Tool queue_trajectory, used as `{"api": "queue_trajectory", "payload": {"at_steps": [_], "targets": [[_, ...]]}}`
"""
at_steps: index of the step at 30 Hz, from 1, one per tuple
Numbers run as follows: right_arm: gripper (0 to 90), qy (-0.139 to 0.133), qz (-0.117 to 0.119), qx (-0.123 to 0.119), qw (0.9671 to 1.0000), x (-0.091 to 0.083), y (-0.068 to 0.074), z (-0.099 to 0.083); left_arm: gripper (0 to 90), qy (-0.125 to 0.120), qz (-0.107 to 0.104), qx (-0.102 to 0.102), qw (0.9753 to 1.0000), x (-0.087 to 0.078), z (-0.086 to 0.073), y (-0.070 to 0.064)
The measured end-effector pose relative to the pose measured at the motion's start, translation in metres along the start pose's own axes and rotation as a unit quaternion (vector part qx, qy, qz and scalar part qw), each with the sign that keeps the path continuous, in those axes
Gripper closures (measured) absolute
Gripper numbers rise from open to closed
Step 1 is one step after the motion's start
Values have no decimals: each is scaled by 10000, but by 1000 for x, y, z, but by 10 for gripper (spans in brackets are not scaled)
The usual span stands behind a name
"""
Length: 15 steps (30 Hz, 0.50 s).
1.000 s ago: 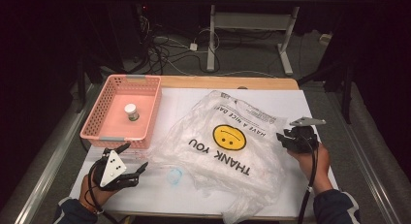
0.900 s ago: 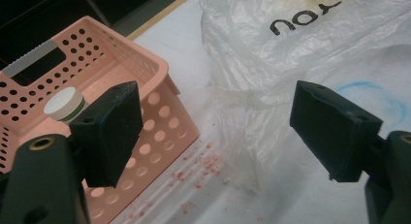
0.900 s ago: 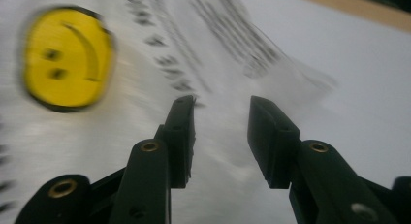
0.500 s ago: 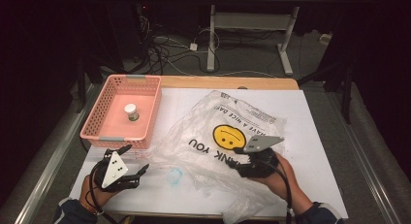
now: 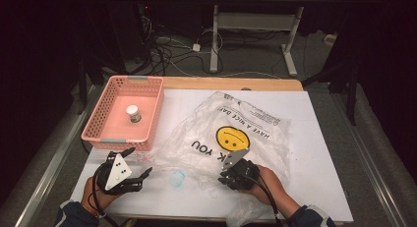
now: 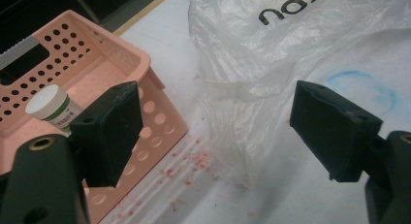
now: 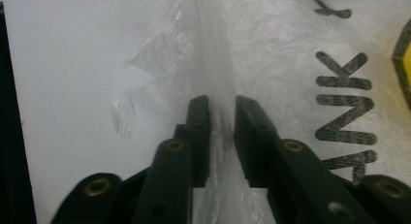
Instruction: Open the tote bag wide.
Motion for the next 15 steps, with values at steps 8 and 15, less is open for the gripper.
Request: {"api": "queue_trajectory", "payload": {"at_steps": [8,15], "targets": [[885,-660,-462,32,9967,-15,-11,20,187,-27,39,-21,10000,-1,1,1],[900,-1411,-1118,-2,9837,-40,-28,50,186,-84,151,-40,9998,-2,6,8]]}}
Point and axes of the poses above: each handheld gripper's, and its own axes: x roughly forward along the jaws, z roughly out of its top, y roughly to its left, the point moved 10 cm from there along x, roughly forward along the jaws, and after that the axes turned 15 degrees about -y, right-handed, at the moved point
